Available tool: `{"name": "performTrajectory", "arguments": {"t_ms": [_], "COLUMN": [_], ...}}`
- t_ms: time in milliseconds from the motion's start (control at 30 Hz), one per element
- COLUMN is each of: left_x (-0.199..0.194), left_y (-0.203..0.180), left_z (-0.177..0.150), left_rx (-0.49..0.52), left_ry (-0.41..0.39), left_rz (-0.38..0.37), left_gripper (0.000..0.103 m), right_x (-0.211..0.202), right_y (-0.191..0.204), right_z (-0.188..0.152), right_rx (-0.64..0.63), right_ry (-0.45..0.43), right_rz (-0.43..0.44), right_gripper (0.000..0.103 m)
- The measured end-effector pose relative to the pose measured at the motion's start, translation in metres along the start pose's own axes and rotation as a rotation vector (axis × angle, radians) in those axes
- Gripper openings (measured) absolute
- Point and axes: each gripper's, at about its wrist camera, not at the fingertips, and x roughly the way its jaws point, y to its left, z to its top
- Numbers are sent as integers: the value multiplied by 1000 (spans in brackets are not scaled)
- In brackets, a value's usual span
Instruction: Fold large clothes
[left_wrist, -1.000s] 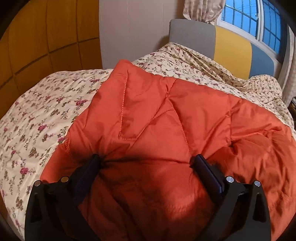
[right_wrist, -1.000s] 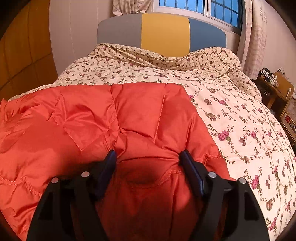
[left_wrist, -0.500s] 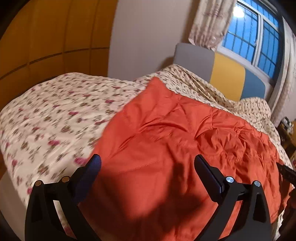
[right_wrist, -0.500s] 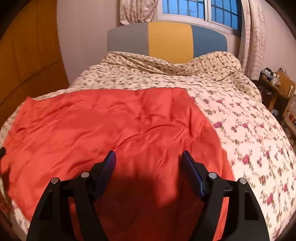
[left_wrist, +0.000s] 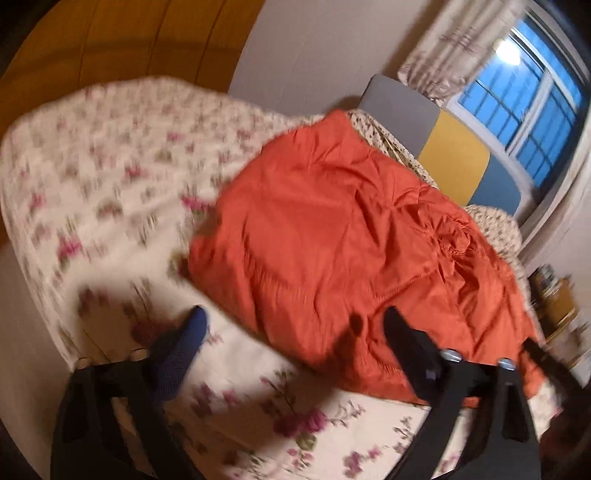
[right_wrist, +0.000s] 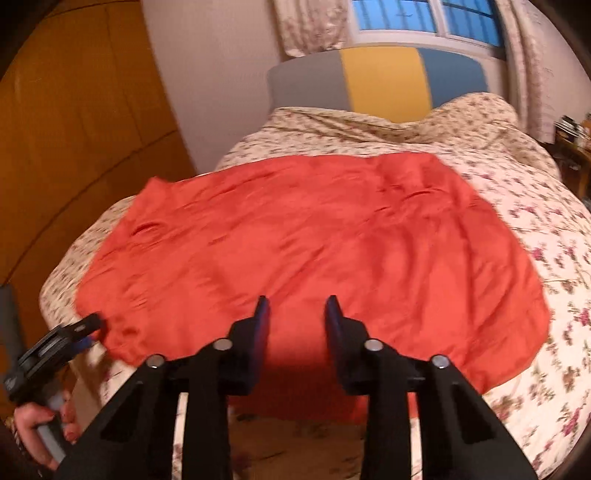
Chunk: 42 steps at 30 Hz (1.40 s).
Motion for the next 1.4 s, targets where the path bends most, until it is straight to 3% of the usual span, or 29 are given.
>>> {"name": "performTrajectory", "arguments": {"t_ms": [100,267,433,633,700,833,967,1133,1400], "left_x": [9,13,24,38,43,45,45,46,57], "left_y": [6,8,7,7,7,2,4,6,-1], "left_z": [0,1,6,16,21,21,22,22,31], "left_rx": [-73,-120,-196,-253,-269,-240,-245,-249,-280], "left_ry": [45,27,18,-31,-41,-56,-65,-93,-126], "left_rz": [-48,-108,-152,-182,-171,-144,-157,-172,-126], "left_gripper": [73,73,73,73,73,73,73,76,84], "right_x": [1,24,57,58,48,31,52,94,99], "right_y": [16,22,23,20,13,15,16,2,-2], "right_z": [-5,-11,-22,-21,-12,11,29,27,18], "right_rx": [-47,-69,-114,-100,-30,-53,-45,-11,-14], "right_ry": [-1,55,119,132,105,-10,-8,81,78], "right_rz": [24,-11,-32,-18,35,24,5,21,30], "right_gripper": [20,12,12,12,14,14,13,11,11]}}
